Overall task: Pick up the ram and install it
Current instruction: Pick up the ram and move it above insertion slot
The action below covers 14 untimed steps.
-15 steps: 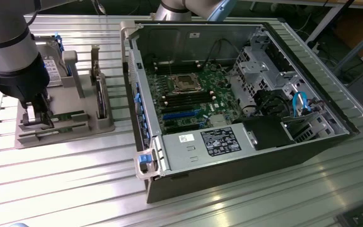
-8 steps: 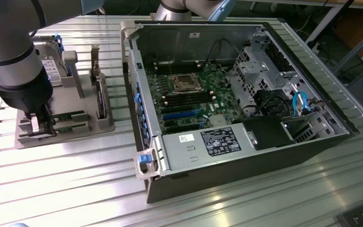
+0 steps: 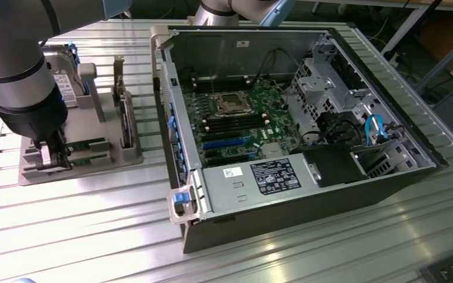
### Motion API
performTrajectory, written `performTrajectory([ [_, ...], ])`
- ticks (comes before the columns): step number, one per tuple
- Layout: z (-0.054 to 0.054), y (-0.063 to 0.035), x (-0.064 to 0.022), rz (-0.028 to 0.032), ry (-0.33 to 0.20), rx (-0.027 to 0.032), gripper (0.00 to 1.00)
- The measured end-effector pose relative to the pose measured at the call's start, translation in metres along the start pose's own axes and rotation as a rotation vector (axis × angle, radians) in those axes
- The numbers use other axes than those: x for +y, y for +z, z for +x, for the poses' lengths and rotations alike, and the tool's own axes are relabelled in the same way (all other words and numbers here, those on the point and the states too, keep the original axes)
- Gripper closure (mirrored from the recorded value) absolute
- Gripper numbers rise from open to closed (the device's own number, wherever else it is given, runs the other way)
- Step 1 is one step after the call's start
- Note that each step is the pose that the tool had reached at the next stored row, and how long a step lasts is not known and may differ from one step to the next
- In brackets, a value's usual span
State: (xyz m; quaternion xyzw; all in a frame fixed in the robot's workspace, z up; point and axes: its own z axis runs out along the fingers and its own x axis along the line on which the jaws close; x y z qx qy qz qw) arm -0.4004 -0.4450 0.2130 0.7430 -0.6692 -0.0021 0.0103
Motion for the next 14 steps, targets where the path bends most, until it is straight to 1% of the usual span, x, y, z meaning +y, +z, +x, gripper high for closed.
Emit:
performTrajectory([
  [6, -0.003, 0.009, -0.0015, 0.0002, 0.0, -0.0001, 0.64],
  [14, -0.004, 0.0139, -0.0016, 0.0, 0.0, 0.0, 0.64],
])
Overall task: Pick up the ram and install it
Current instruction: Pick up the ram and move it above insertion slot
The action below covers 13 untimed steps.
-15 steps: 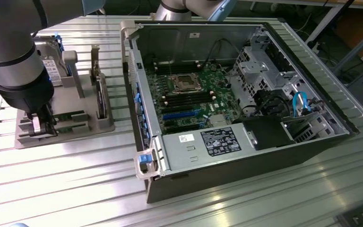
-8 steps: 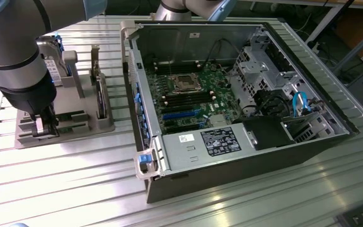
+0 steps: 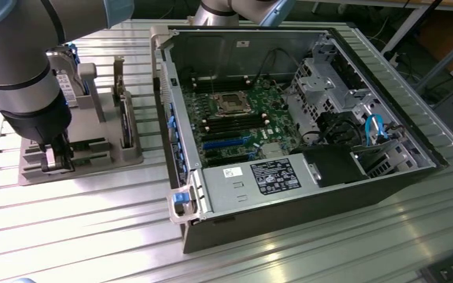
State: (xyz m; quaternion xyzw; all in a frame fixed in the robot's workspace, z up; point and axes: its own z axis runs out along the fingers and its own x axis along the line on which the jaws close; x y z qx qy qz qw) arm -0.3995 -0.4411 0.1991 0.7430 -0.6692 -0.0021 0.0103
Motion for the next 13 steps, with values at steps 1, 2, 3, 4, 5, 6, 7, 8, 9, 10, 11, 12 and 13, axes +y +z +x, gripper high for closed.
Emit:
performTrajectory([
  [1, 0.0, 0.0, 0.0, 0.0, 0.0, 0.0, 0.64],
  [2, 0.0, 0.0001, 0.0, 0.0001, 0.0, 0.0, 0.64],
  [3, 0.0, 0.0002, -0.0001, 0.0002, 0.0, -0.0001, 0.64],
  [4, 0.0, 0.0002, 0.0, 0.0002, 0.0, -0.0001, 0.64],
  [5, 0.0, 0.0002, 0.0, 0.0002, 0.0, -0.0001, 0.64],
  [6, 0.0, 0.0002, 0.0, 0.0002, 0.0, -0.0001, 0.64],
  [7, 0.0, 0.0002, 0.0, 0.0002, 0.0, -0.0001, 0.64],
  [8, -0.0001, 0.0002, 0.0, 0.0003, 0.0, -0.0004, 0.64],
  [9, -0.0001, 0.0003, -0.0001, 0.0004, 0.0, -0.0006, 0.64],
  [10, -0.0001, 0.0003, -0.0001, 0.0006, 0.0, -0.0011, 0.64],
  [11, -0.0001, 0.0003, 0.0, 0.0007, 0.0, -0.0015, 0.65],
  [12, -0.0001, 0.0004, -0.0001, 0.0009, 0.0, -0.002, 0.65],
  [13, -0.0001, 0.0004, -0.0001, 0.0011, 0.0, -0.0022, 0.72],
])
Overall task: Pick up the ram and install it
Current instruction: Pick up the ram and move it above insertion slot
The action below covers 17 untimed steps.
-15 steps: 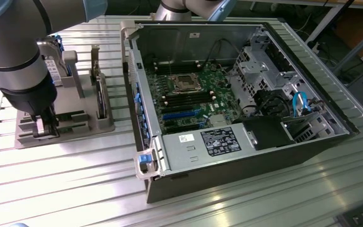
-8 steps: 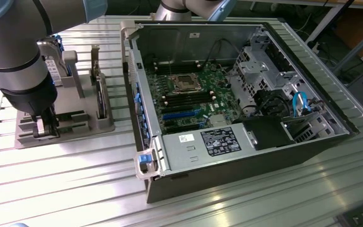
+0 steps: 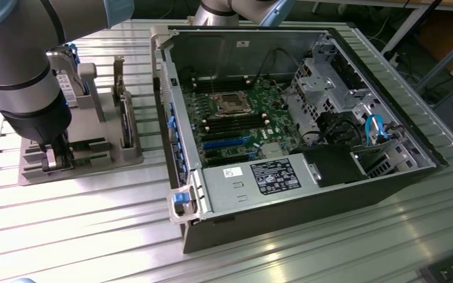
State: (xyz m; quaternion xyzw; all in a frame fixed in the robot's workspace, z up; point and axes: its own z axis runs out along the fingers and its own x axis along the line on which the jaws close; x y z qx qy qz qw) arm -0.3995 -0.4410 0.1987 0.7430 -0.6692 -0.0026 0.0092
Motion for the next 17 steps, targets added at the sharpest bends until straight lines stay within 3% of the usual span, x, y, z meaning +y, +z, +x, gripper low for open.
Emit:
performTrajectory([
  [3, 0.0, 0.0, 0.0, 0.0, 0.0, -0.0001, 0.85],
  [17, 0.0, 0.0, 0.0, 0.0, 0.0, -0.0004, 0.85],
])
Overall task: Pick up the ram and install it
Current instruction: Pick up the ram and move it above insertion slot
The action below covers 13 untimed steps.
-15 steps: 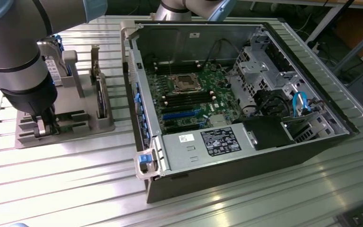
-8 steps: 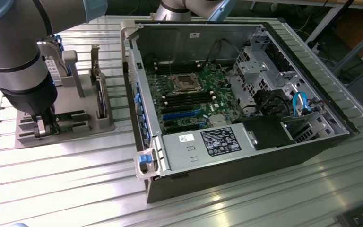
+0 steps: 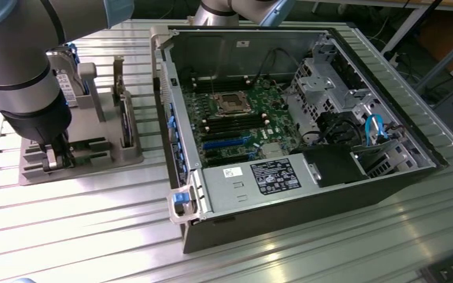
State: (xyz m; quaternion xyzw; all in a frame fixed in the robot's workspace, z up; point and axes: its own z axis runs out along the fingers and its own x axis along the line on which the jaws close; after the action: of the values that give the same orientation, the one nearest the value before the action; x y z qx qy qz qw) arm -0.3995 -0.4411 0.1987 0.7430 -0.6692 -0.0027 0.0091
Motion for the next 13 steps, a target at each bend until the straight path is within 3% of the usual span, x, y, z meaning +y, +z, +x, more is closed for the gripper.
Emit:
performTrajectory([
  [9, 0.0, -0.0128, 0.0002, 0.0, 0.0, 0.0, 0.85],
  [13, 0.0, -0.0268, 0.0005, 0.0, 0.0, 0.0001, 0.85],
])
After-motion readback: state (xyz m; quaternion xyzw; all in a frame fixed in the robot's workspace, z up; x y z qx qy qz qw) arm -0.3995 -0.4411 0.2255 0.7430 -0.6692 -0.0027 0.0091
